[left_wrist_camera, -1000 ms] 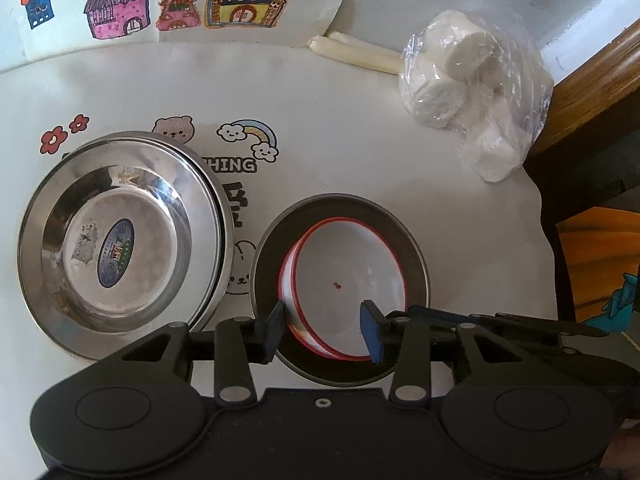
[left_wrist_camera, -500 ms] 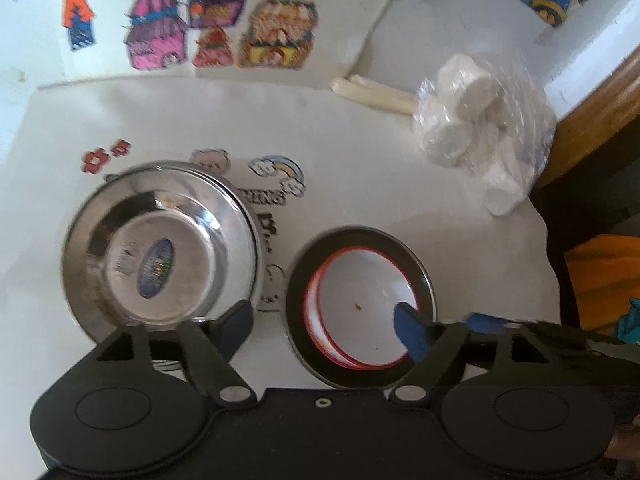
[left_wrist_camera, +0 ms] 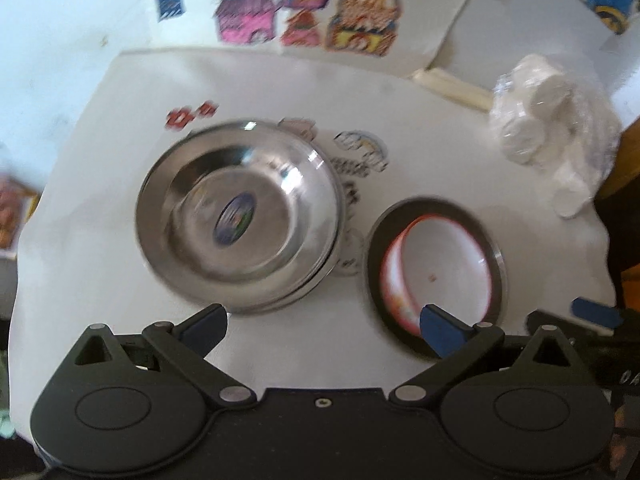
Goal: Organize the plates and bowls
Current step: 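Open both grippers and lift them off the white bowl rim, then reach both grippers to the deep steel bowl rim and close on it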
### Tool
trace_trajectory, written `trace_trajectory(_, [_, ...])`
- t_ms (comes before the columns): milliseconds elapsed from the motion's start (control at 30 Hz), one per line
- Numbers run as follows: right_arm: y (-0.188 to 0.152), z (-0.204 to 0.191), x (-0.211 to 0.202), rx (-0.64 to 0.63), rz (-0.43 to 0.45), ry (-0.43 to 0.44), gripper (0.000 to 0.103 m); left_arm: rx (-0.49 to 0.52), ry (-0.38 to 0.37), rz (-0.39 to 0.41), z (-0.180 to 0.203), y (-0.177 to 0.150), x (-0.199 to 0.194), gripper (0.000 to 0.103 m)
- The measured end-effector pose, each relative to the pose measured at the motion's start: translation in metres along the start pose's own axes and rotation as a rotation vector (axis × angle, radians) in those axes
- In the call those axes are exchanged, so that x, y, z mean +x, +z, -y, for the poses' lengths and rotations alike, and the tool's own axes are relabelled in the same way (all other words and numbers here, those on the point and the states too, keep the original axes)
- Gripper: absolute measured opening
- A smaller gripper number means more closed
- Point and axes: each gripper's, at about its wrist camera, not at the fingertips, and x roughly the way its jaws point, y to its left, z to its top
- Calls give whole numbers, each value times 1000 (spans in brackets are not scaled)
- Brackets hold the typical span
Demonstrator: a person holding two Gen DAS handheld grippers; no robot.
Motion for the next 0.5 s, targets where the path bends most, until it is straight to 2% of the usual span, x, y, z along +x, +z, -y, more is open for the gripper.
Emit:
trace_trajectory(233, [10, 5, 4, -45, -6, -51, 103, -19, 34, -17, -1, -5, 4, 102])
trace_trajectory(500, [12, 8, 12, -41, -18, -23, 103, -24, 68, -34, -1, -3, 6, 102])
